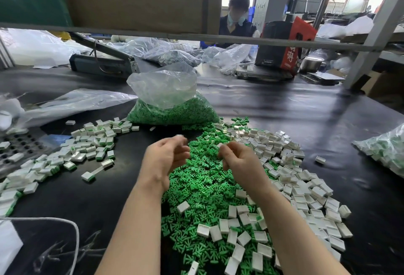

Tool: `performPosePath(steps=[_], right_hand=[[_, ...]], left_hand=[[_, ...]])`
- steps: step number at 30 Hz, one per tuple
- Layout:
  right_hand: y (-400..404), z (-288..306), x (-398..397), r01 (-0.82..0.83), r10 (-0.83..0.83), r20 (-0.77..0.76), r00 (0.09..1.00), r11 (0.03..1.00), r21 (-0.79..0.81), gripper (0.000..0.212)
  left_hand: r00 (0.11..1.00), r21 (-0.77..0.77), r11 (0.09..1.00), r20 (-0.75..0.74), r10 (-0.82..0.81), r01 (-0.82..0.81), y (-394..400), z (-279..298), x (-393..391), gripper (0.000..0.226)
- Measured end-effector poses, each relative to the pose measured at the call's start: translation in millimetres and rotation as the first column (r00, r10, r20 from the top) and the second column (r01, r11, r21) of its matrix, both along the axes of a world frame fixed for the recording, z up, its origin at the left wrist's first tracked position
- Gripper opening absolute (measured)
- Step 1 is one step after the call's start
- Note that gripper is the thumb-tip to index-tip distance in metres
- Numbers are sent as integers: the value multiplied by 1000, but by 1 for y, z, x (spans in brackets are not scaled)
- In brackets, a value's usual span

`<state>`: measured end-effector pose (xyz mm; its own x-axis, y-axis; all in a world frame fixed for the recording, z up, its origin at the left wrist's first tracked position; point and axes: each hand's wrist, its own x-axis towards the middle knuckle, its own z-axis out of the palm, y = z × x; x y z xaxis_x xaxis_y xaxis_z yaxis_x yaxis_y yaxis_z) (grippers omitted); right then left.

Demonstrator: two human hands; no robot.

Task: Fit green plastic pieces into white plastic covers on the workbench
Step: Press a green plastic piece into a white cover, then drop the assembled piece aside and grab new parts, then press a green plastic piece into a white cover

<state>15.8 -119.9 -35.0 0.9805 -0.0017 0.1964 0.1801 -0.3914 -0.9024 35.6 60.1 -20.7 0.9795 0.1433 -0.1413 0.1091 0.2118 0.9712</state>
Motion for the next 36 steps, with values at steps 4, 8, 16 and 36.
performPosePath(steps=[4,8,16,36], right_hand=[[-23,0,3,201,-210,30,977,871,-448,17],[-37,-2,-1,358,-371,149,917,596,-719,20],[-43,-10,1,225,-409,-25,912,551,-803,60],[-50,-10,4,311,-482,100,870,381,-871,24]], left_hand=[[938,-454,826,-246,245,-335,34,-7,11,24],[899,-725,537,-293,326,-431,54,-11,12,32],[904,-806,465,-188,384,-365,50,-6,11,26],[995,308,950,70,-75,50,-7,-8,0,10]])
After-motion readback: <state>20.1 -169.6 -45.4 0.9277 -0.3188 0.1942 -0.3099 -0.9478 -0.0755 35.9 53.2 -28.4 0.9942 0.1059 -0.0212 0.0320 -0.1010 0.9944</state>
